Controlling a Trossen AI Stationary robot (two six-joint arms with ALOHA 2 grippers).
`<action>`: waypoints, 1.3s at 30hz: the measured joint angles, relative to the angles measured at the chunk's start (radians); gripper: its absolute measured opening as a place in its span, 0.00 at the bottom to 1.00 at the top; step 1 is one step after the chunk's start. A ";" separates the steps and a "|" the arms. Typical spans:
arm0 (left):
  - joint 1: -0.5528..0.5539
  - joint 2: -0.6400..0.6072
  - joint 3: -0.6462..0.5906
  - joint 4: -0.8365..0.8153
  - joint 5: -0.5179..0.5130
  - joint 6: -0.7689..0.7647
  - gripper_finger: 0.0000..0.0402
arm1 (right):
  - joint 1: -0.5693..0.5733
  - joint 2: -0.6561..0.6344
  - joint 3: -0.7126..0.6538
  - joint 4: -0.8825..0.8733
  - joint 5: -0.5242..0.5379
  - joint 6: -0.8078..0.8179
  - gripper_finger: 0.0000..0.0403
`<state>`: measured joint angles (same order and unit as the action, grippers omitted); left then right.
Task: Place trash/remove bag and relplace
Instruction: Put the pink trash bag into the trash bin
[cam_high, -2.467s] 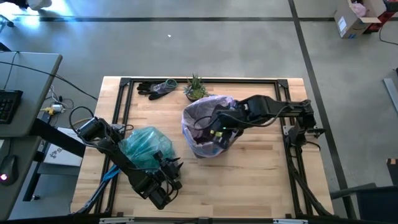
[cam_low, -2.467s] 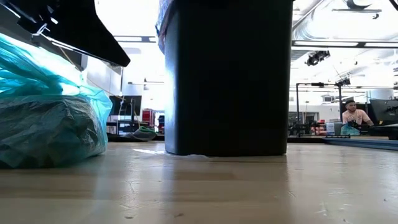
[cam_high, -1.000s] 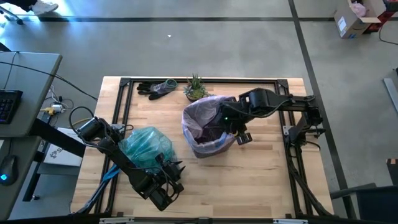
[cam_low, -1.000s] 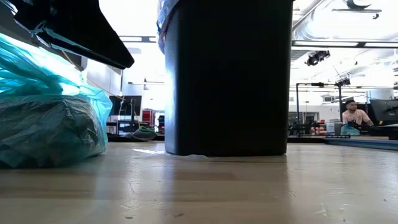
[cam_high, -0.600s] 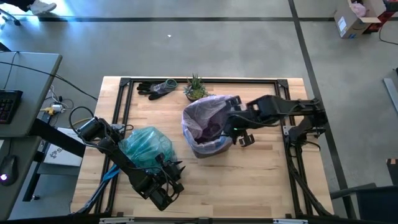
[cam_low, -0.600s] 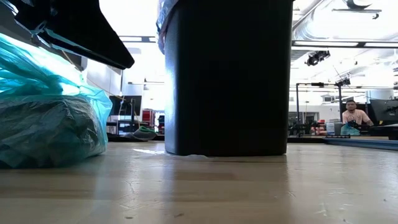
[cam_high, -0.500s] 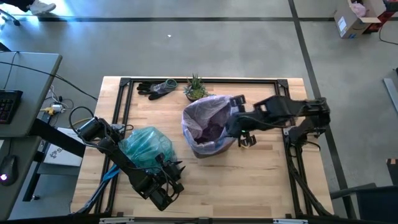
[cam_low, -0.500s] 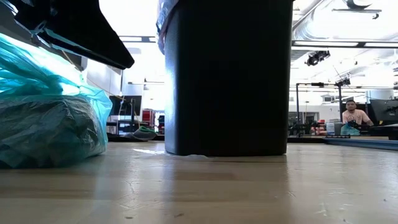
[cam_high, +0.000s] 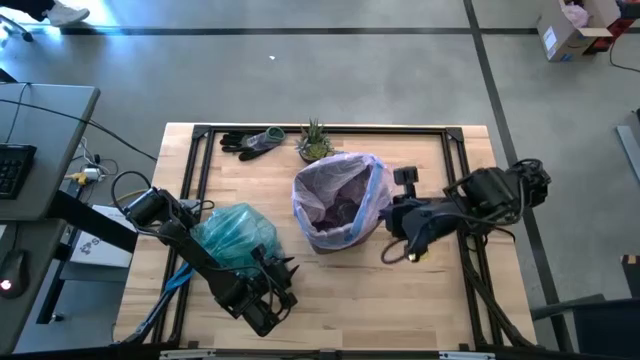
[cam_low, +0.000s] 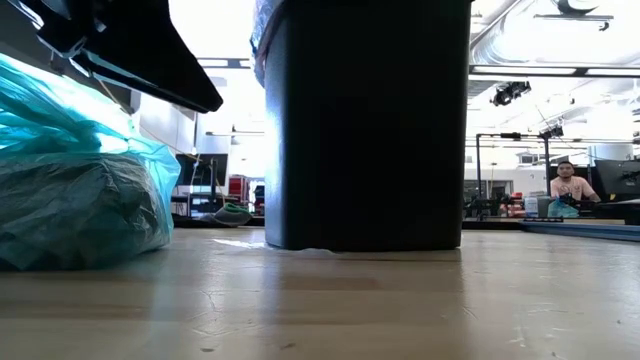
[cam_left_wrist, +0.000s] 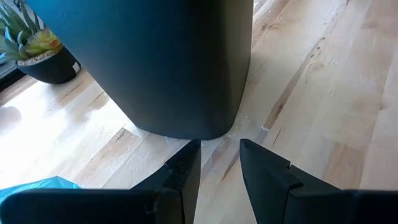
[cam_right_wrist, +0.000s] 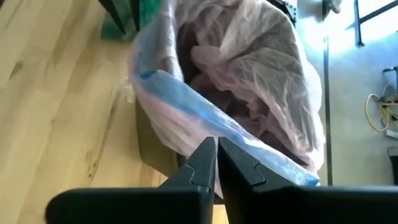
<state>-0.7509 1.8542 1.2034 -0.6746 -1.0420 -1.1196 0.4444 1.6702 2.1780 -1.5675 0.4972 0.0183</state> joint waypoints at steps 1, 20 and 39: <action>0.000 0.000 0.000 0.000 0.000 0.007 0.24 | 0.004 0.004 0.000 0.004 0.001 0.000 0.01; 0.013 0.001 0.000 0.052 0.032 0.033 0.24 | -0.236 0.069 -0.001 0.013 -0.161 -0.124 0.60; 0.013 0.001 0.000 0.053 0.036 0.040 0.24 | -0.437 0.148 -0.001 -0.003 -0.696 -0.210 0.61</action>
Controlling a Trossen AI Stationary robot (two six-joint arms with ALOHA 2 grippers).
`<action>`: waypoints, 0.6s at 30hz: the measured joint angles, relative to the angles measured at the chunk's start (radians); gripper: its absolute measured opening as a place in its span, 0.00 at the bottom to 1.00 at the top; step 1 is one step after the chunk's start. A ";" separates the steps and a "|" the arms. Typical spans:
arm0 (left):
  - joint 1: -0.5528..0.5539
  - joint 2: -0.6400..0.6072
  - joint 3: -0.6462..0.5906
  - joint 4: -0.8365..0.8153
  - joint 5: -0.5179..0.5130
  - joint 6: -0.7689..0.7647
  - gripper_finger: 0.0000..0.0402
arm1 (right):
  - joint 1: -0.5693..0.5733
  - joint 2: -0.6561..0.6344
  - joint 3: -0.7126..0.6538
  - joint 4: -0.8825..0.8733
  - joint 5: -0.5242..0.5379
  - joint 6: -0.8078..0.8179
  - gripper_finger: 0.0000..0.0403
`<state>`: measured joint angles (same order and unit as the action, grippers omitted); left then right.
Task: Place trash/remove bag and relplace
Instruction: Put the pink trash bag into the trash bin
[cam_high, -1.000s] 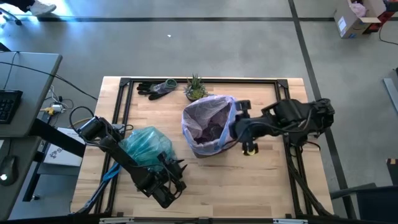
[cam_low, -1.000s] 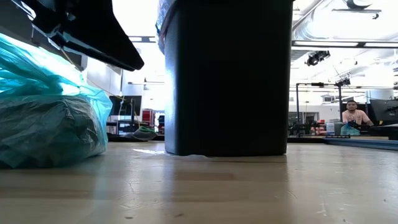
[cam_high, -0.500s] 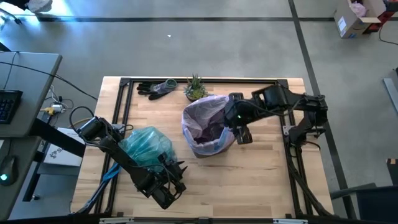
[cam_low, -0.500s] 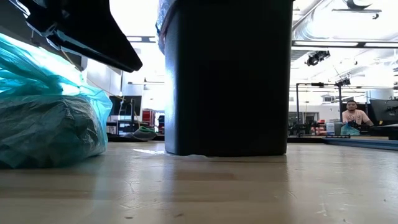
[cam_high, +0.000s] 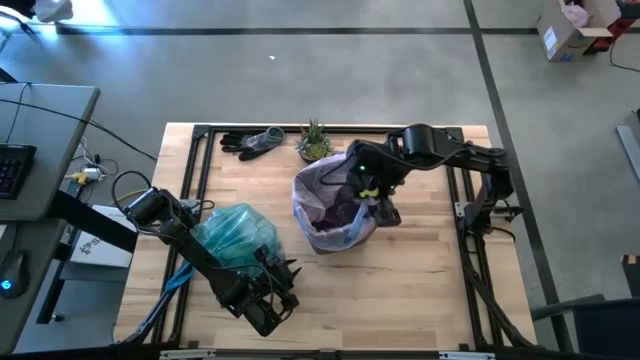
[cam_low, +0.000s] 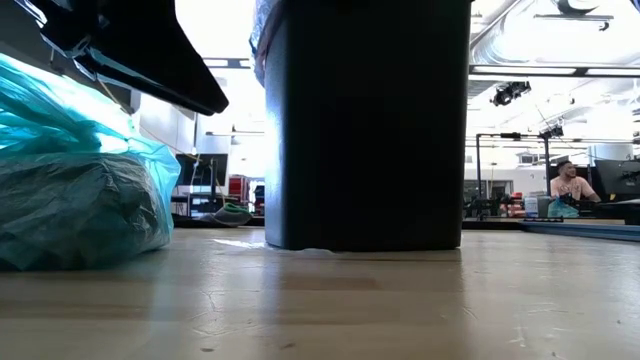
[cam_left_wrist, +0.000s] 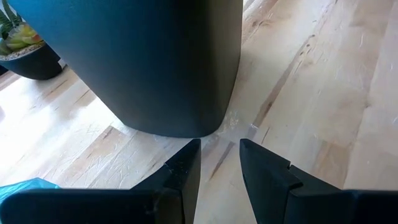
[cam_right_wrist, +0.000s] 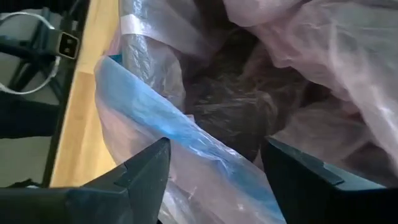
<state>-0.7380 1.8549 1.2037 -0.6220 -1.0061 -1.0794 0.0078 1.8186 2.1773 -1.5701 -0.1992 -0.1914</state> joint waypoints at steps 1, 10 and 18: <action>0.000 0.000 0.000 0.000 0.000 0.000 0.24 | -0.005 0.007 0.000 -0.001 -0.019 -0.001 0.59; 0.000 0.000 0.000 0.000 -0.001 0.005 0.24 | -0.006 0.002 0.000 -0.001 -0.071 -0.048 0.04; 0.000 0.000 0.000 0.000 0.000 0.008 0.24 | 0.083 -0.065 0.000 -0.001 0.096 0.057 0.00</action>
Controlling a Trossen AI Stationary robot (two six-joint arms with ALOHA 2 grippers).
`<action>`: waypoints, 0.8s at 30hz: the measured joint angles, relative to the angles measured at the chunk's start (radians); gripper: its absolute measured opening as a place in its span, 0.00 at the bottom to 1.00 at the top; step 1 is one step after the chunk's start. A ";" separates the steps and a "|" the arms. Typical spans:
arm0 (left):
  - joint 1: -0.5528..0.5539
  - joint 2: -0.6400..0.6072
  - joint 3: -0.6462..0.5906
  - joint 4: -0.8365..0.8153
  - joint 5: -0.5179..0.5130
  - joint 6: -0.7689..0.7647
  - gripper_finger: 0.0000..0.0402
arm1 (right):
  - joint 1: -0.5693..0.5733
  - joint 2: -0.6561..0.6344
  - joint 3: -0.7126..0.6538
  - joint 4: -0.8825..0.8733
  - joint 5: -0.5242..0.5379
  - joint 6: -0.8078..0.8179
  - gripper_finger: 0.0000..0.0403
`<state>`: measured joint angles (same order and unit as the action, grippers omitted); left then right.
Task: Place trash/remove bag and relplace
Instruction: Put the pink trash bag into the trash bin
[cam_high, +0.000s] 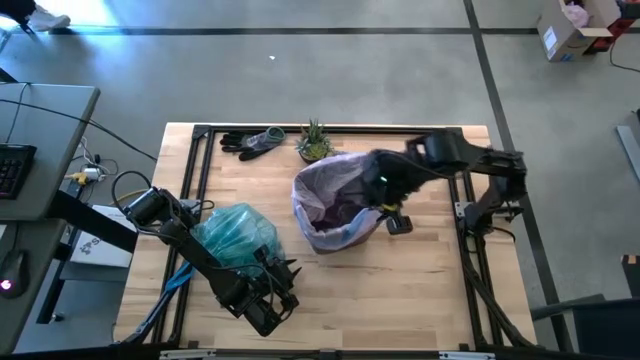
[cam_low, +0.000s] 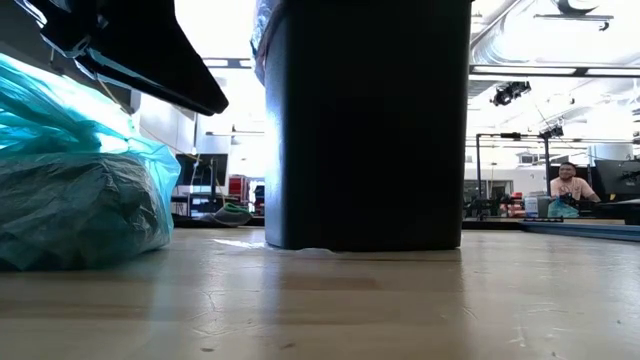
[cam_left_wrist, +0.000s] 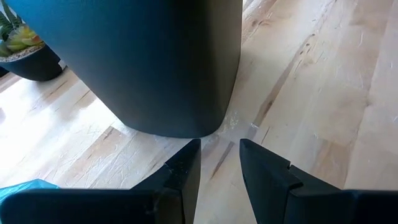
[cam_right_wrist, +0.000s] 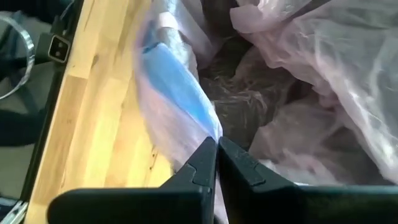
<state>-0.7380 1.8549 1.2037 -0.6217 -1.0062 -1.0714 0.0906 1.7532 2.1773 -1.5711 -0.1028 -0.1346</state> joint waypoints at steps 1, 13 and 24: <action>0.000 0.000 0.000 0.000 0.000 0.000 0.24 | 0.023 -0.012 0.000 0.001 0.031 0.022 0.00; -0.002 0.000 0.000 -0.001 -0.008 0.002 0.24 | 0.364 -0.071 0.000 0.000 0.472 0.385 0.00; -0.014 0.000 0.000 -0.001 0.001 0.009 0.24 | 0.568 -0.034 -0.284 0.002 0.744 0.716 0.00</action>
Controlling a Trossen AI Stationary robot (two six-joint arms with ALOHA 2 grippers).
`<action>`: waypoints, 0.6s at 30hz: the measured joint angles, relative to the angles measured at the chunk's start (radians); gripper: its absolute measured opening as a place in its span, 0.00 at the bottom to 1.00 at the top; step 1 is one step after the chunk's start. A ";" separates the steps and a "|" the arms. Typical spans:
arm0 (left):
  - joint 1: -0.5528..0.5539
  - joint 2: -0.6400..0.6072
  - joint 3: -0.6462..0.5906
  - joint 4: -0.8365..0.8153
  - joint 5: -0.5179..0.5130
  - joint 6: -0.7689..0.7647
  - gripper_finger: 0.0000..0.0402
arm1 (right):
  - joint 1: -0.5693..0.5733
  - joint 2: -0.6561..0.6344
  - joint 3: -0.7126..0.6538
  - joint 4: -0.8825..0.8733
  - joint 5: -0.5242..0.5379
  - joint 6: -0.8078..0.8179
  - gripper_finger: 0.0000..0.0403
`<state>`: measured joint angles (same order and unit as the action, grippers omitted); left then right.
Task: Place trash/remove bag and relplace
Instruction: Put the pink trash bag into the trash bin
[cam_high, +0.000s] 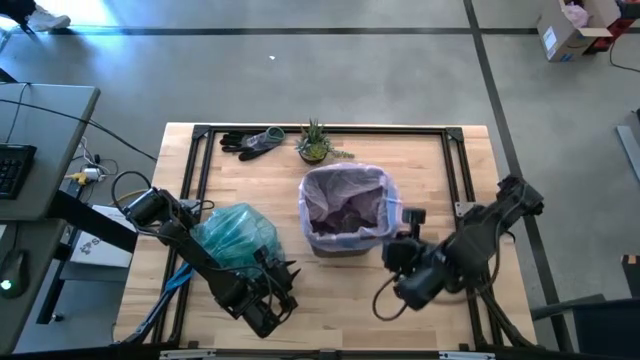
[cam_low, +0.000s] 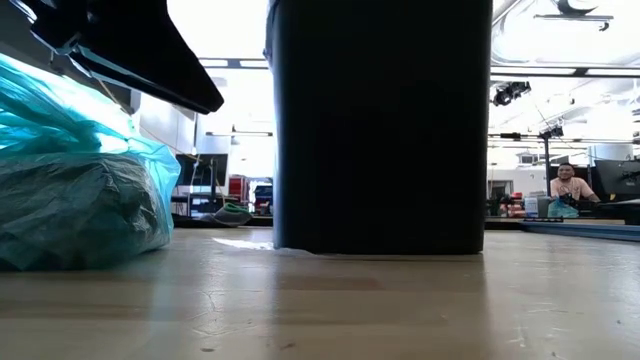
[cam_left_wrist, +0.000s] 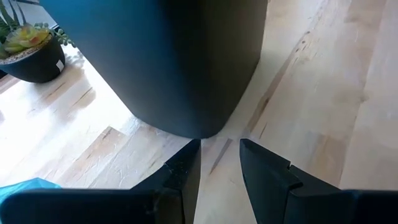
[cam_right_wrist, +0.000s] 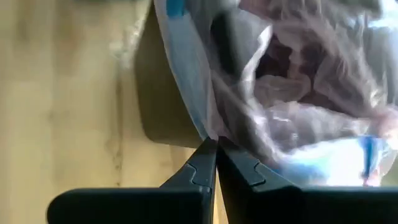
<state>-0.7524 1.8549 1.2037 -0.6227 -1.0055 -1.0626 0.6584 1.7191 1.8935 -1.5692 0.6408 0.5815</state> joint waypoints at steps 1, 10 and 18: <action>-0.002 0.000 0.000 0.001 0.000 0.000 0.24 | 0.016 0.000 -0.036 -0.008 0.022 0.029 0.00; 0.000 0.000 0.000 0.000 0.008 0.001 0.24 | 0.111 0.001 -0.242 0.010 0.282 0.296 0.00; 0.020 0.000 0.000 0.001 0.038 0.001 0.24 | 0.108 0.000 -0.390 0.096 0.364 0.362 0.00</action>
<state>-0.7322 1.8549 1.2037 -0.6216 -0.9678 -1.0618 0.7666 1.7195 1.5032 -1.4734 1.0045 0.9435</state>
